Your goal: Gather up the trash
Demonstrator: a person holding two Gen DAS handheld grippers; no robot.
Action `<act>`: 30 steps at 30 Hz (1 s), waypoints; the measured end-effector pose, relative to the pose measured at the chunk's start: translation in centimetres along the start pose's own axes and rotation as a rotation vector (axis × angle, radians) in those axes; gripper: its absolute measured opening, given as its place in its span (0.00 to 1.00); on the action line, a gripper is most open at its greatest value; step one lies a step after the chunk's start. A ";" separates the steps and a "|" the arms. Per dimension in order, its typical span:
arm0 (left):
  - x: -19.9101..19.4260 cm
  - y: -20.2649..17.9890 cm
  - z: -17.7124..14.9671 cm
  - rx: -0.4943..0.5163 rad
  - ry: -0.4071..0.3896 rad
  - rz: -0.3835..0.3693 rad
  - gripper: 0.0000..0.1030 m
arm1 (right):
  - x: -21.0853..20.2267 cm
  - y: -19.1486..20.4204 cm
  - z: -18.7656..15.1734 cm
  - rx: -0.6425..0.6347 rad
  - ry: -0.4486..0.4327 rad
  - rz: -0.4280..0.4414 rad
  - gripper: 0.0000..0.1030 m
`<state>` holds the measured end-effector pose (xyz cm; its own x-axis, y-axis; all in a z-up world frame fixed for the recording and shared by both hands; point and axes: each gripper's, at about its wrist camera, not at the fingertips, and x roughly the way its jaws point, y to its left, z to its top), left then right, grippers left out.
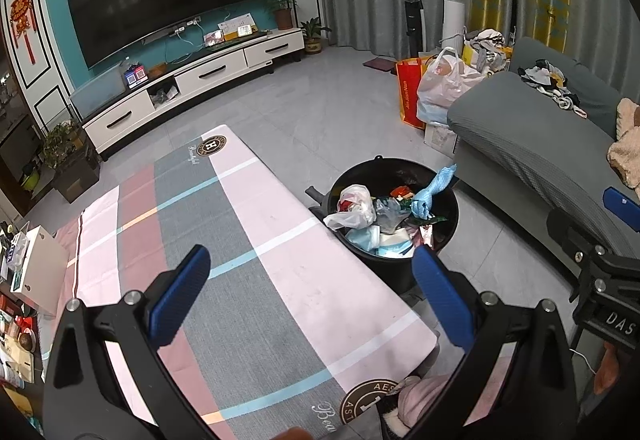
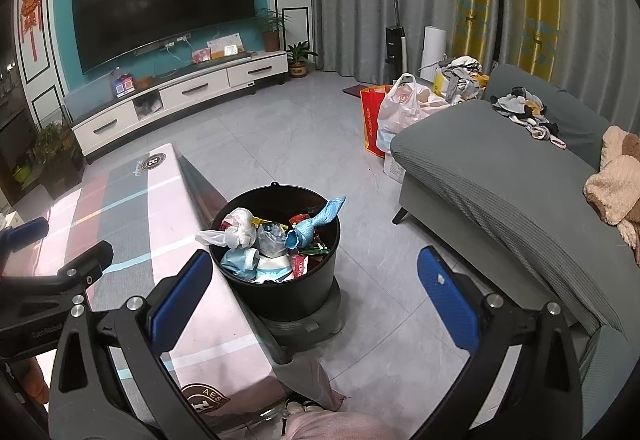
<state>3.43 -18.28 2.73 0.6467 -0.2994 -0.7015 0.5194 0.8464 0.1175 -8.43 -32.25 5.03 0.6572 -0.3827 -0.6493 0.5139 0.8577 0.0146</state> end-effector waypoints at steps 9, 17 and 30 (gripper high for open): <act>0.0 -0.1 0.0 0.002 0.000 0.002 0.98 | 0.0 -0.1 0.0 0.001 0.001 0.002 0.97; 0.2 -0.3 0.1 0.005 0.001 -0.004 0.98 | 0.1 -0.1 0.0 0.003 0.002 0.000 0.97; 0.2 -0.5 0.2 0.009 -0.004 -0.004 0.98 | 0.1 -0.3 -0.1 0.004 0.001 -0.003 0.97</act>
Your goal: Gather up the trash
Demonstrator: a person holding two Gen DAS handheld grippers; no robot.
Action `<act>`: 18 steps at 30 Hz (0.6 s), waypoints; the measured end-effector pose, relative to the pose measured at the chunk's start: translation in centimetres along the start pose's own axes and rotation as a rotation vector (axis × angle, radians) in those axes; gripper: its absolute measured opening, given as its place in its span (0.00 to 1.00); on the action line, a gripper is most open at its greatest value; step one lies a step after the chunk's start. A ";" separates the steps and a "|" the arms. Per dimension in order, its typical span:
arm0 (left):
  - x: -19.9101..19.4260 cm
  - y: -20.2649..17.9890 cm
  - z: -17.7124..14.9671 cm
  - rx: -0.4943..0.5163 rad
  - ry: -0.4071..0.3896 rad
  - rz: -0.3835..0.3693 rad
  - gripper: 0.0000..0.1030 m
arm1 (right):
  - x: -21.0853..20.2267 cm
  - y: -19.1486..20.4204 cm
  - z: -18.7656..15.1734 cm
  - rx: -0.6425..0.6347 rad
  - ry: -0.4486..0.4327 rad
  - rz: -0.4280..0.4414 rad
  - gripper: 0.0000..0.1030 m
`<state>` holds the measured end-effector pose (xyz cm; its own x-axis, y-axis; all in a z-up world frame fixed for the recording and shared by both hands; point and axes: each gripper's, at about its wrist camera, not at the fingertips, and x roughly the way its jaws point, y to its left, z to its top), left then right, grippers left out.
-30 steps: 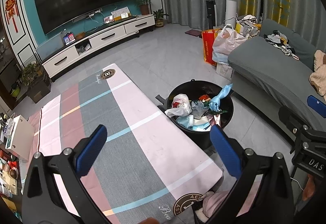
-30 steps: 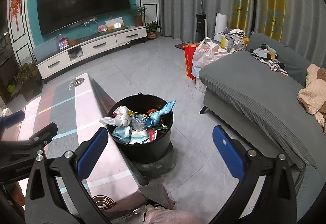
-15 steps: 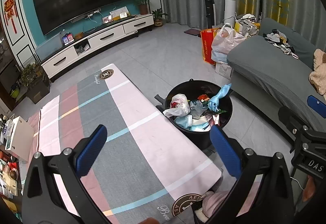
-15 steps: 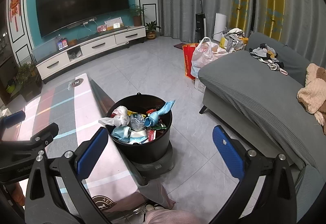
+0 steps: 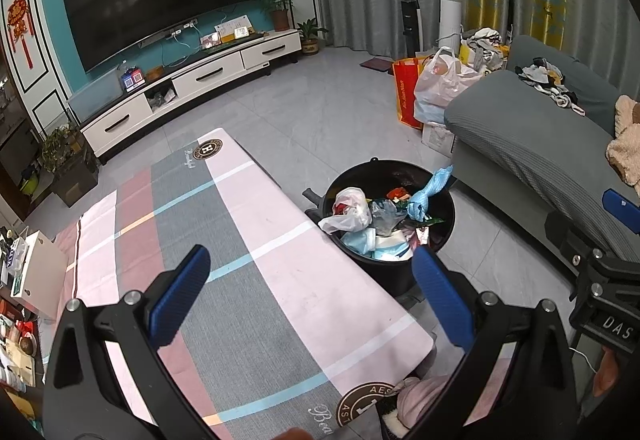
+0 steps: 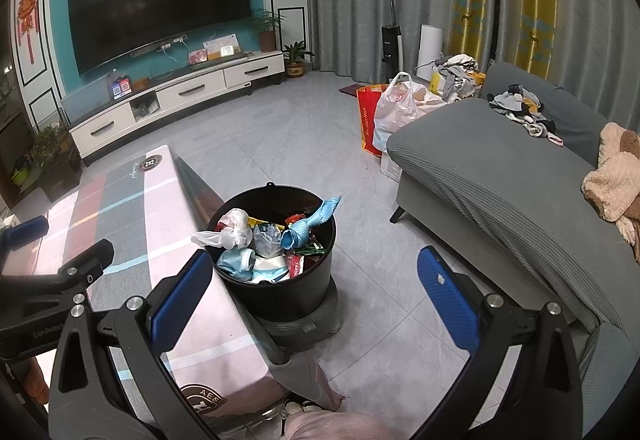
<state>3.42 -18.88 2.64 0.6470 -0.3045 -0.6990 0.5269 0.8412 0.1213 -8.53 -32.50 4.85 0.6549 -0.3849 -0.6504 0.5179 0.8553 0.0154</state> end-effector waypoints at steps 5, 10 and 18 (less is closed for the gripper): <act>-0.1 0.0 0.1 0.001 0.003 -0.001 0.98 | 0.0 -0.1 -0.1 0.003 0.002 0.001 0.97; 0.0 0.1 0.1 0.000 0.002 -0.001 0.98 | 0.2 -0.4 -0.2 0.003 0.002 -0.003 0.97; 0.0 0.1 0.2 0.001 0.000 0.000 0.98 | 0.3 -0.5 -0.5 0.005 0.003 -0.004 0.97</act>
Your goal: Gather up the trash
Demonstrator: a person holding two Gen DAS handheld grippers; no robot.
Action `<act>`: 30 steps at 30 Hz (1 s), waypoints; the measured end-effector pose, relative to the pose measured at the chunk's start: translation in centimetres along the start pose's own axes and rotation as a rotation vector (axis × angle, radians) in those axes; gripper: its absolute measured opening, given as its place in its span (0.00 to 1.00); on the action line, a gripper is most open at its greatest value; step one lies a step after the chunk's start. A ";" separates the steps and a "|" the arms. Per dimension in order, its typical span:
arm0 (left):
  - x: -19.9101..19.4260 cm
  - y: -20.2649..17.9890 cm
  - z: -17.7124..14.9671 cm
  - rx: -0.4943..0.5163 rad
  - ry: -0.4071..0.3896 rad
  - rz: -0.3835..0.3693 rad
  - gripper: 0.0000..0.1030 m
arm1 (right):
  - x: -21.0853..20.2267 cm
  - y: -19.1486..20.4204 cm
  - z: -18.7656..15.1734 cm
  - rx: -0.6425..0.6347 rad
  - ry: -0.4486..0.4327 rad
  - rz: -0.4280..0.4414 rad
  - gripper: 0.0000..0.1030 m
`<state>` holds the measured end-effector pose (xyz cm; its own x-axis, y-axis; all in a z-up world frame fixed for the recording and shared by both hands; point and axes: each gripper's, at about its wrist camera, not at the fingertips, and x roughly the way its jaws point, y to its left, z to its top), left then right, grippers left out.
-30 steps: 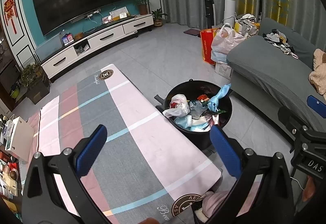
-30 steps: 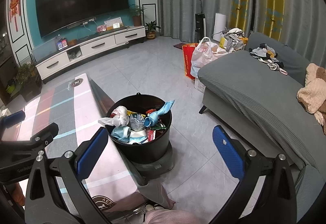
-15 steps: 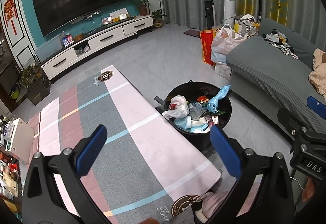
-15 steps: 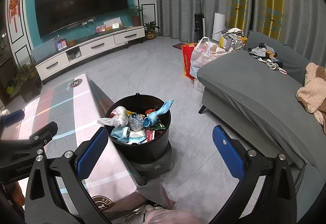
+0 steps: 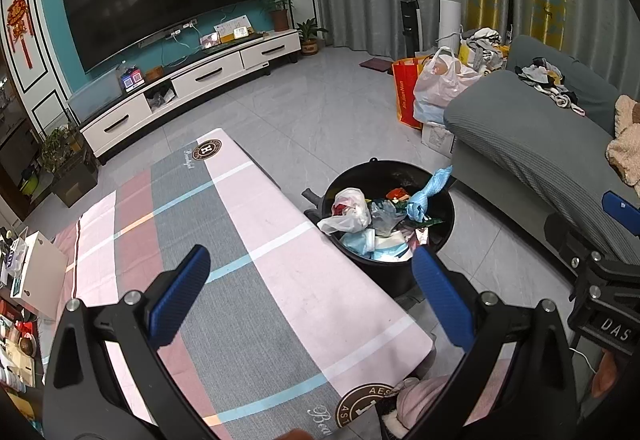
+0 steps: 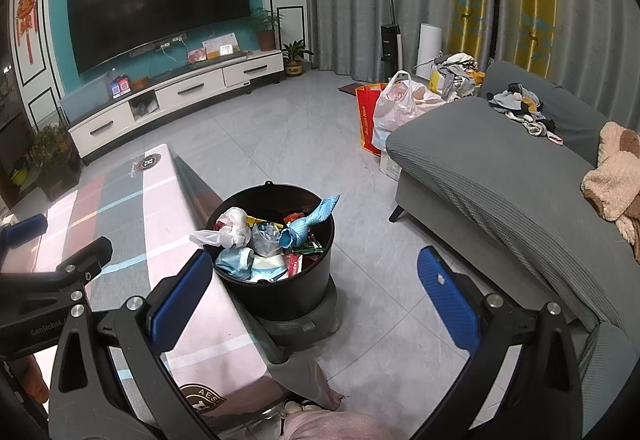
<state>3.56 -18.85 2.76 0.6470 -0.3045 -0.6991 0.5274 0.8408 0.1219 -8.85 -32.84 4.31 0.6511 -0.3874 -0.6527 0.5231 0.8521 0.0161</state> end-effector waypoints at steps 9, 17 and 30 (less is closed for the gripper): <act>0.1 -0.1 0.0 0.001 0.002 -0.007 0.98 | 0.0 -0.1 0.1 0.000 0.000 0.001 0.97; 0.0 -0.4 -0.1 0.017 -0.005 -0.008 0.98 | 0.0 -0.1 0.1 0.000 0.000 0.001 0.97; 0.2 0.1 0.2 -0.002 0.006 -0.006 0.98 | 0.1 -0.2 0.1 0.002 0.001 0.002 0.97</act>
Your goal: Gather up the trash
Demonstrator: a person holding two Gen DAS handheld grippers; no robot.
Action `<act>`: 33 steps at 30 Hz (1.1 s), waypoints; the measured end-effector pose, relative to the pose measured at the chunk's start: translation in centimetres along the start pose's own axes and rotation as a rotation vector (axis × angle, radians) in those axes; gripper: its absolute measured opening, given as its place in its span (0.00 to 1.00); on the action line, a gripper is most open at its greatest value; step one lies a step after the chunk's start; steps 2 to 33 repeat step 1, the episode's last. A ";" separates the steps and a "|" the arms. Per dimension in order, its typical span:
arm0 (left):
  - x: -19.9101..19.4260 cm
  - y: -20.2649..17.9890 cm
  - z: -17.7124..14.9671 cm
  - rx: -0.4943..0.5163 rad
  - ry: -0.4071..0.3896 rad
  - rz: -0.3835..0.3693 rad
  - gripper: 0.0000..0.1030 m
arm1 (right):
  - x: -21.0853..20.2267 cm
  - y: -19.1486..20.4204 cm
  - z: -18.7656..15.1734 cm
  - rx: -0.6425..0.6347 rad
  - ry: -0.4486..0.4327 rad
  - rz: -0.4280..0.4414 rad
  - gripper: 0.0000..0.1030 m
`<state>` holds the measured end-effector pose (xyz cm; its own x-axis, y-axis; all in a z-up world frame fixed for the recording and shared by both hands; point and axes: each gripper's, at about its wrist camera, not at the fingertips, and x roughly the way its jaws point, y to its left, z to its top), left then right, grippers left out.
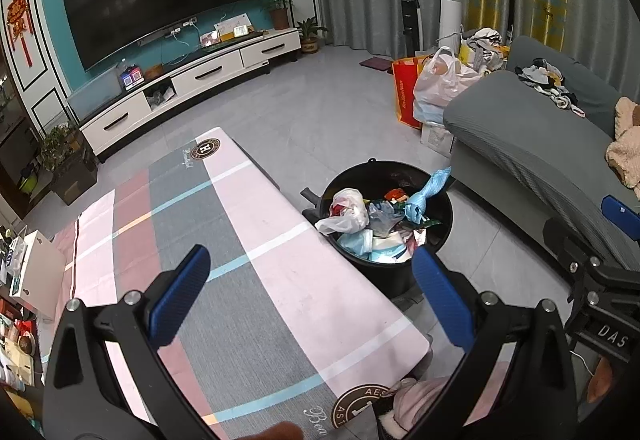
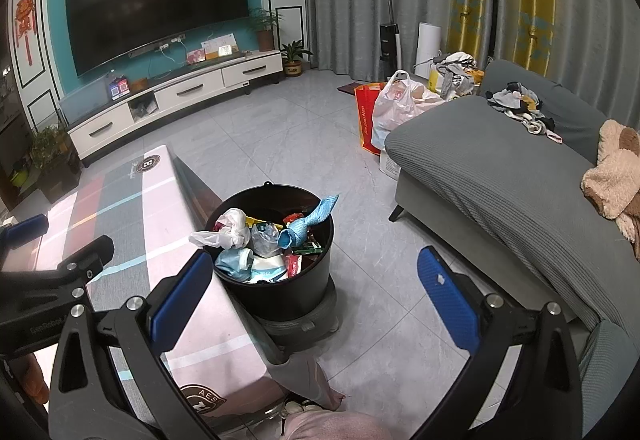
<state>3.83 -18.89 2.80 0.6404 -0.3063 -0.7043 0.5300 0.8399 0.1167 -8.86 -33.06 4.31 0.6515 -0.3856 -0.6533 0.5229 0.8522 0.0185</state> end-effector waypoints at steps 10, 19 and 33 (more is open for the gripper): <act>0.0 0.0 0.0 -0.002 0.001 -0.002 0.98 | 0.0 0.0 -0.1 -0.001 0.000 0.001 0.97; 0.0 0.0 0.0 -0.002 0.001 -0.002 0.98 | 0.0 0.0 -0.1 -0.001 0.000 0.001 0.97; 0.0 0.0 0.0 -0.002 0.001 -0.002 0.98 | 0.0 0.0 -0.1 -0.001 0.000 0.001 0.97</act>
